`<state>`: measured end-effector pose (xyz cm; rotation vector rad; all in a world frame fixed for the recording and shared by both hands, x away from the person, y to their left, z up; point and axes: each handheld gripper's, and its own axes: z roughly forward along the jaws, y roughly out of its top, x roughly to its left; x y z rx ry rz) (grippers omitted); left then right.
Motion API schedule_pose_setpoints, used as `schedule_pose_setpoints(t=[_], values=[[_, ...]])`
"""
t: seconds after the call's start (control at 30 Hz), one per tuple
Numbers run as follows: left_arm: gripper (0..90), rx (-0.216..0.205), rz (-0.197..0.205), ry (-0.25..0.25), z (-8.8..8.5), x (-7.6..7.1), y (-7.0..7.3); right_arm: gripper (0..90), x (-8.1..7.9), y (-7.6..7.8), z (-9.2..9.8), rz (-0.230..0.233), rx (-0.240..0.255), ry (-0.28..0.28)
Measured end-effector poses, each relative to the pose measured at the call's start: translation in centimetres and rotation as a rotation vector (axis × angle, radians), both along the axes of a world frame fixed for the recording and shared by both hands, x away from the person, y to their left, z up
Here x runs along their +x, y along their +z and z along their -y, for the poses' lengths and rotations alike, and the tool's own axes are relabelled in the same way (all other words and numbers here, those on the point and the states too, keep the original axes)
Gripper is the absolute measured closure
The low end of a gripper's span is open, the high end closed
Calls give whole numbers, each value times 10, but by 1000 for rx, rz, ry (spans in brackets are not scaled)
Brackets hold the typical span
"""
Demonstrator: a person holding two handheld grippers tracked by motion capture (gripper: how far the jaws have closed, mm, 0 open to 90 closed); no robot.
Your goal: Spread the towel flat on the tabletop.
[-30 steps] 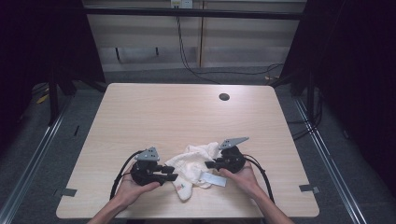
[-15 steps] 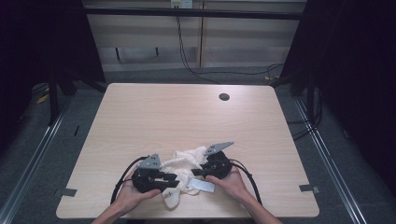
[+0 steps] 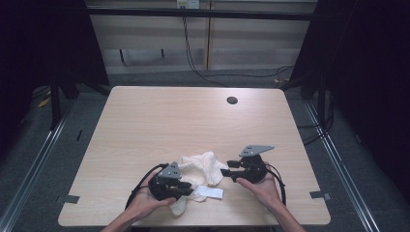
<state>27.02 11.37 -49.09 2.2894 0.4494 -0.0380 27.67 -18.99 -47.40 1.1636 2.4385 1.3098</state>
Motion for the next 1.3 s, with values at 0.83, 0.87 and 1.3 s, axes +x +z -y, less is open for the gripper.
schedule_pose_setpoints(t=[0.83, 0.87, 1.3], values=[[652, 38, 94, -88, 7, -16, -5, 514, 6, -10, 4, -15, -9, 6], [664, 36, 98, -87, 7, -17, -5, 514, 6, -10, 4, -16, -9, 9], [859, -128, 47, -52, -12, -10, 20, 535, 6, -9, 7, -17, -21, -3]])
